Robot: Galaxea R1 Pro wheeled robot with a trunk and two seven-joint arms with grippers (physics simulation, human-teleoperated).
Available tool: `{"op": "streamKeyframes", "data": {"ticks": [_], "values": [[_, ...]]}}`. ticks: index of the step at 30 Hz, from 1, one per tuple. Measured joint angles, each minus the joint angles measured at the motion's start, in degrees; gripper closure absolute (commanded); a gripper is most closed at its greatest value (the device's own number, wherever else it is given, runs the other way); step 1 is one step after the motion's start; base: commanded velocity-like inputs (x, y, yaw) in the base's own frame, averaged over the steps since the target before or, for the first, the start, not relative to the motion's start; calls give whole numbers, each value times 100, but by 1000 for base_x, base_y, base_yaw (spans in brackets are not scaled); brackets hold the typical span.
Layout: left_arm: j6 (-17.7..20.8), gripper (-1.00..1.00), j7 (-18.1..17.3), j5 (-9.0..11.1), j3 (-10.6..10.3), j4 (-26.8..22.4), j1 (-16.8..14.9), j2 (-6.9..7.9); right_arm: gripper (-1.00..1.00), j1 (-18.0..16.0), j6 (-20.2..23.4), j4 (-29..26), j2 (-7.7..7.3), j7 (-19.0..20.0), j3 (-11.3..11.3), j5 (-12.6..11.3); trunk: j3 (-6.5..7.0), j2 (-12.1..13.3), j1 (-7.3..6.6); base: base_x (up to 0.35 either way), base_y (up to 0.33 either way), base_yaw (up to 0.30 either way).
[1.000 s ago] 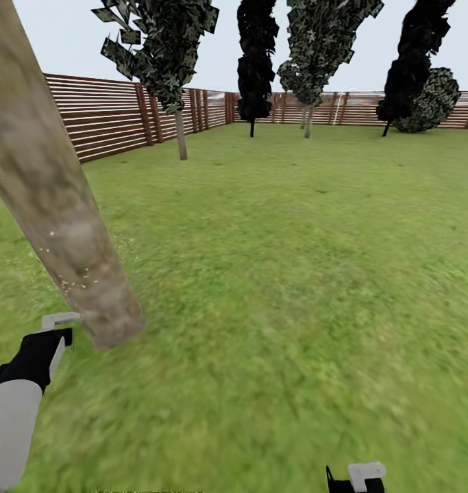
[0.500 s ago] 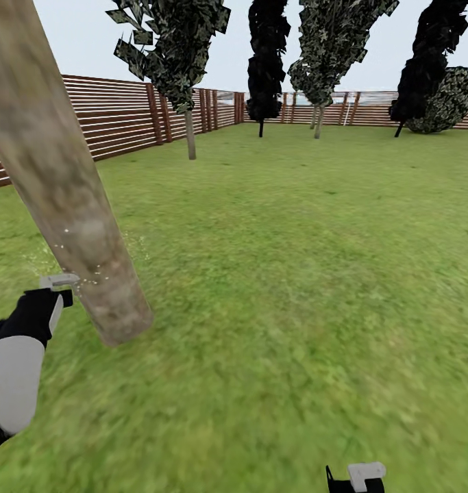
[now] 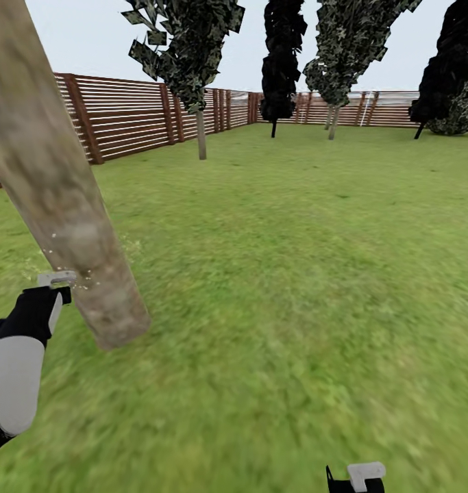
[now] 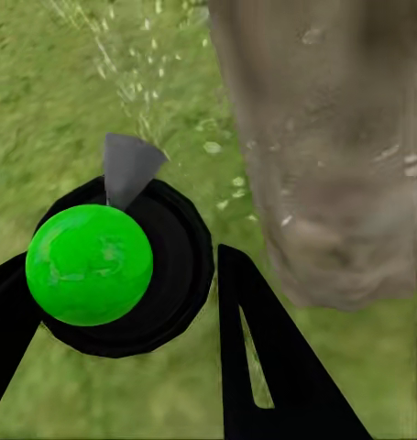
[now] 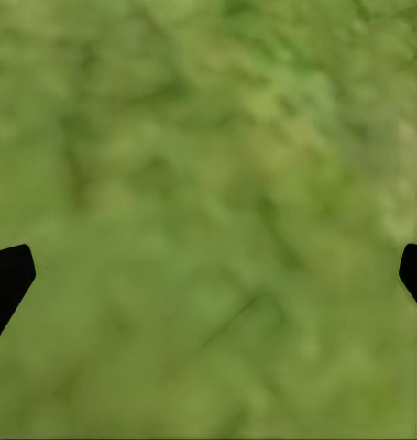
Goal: In the garden, pick up the pesticide atomizer on the floor and spray pesticide onto both trees until each tree trunk is fully covered.
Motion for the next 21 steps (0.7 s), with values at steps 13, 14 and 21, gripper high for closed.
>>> {"op": "streamKeyframes", "data": {"ticks": [13,14,21], "values": [[14,100,-12,1,10,-109,2,5,-100,-1,0,1,0,-1,0,0,0,0,3,48,-264,83],[16,100,-12,-1,10,-165,2,5,-100,-1,1,1,0,-1,1,0,0,0,3,0,-272,274],[10,100,-4,8,17,-211,1,-8,-100,0,-2,0,0,0,0,0,0,0,1,144,-246,184]]}}
